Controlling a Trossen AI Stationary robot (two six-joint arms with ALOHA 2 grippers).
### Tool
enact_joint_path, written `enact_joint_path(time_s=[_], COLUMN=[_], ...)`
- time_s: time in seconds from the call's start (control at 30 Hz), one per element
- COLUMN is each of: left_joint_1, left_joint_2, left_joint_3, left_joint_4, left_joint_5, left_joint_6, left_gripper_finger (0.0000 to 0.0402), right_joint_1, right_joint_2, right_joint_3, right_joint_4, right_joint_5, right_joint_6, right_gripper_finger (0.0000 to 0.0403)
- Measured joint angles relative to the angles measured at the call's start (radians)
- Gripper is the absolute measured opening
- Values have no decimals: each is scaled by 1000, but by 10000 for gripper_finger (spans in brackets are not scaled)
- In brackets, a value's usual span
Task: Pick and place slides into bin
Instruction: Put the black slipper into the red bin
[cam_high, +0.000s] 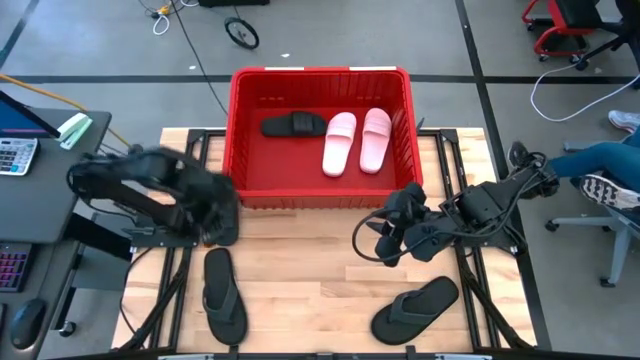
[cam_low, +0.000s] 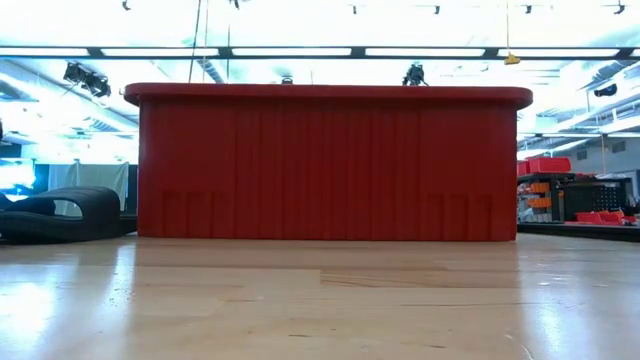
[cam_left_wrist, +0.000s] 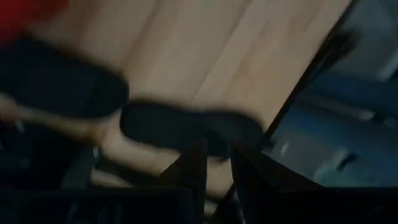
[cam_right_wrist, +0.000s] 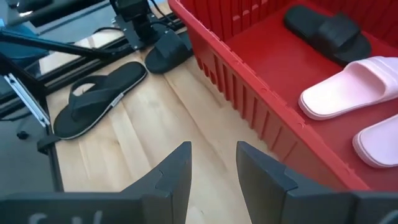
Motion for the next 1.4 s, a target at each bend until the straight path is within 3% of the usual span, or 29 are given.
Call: enact_joint_path(time_s=[0.13,0.2,0.4,0.6,0.8,0.93,1.03,1.17,1.4], left_joint_1=[-83,-115,-145,-143,-143,-141,-137,-137,-139], left_joint_2=[4,2,12,23,22,22,22,22,22], left_joint_3=[-232,-338,-600,-768,-851,-856,-855,-854,-854], left_joint_4=[116,201,361,488,593,594,592,593,593], left_joint_5=[118,129,20,-19,-107,-211,-220,-219,-309], left_joint_6=[-2,1,-21,-64,-170,-220,-243,-240,-132], left_gripper_finger=[84,93,134,187,202,188,174,158,142], right_joint_1=[0,0,-8,-27,-39,-39,-39,-39,-39], right_joint_2=[0,0,0,-1,-1,-1,-1,-1,-1], right_joint_3=[0,0,0,0,0,0,0,0,0], right_joint_4=[7,9,27,70,95,108,116,118,118], right_joint_5=[0,0,13,18,19,19,19,19,19], right_joint_6=[14,14,20,18,18,19,19,19,17], right_gripper_finger=[132,132,132,132,132,132,132,132,132])
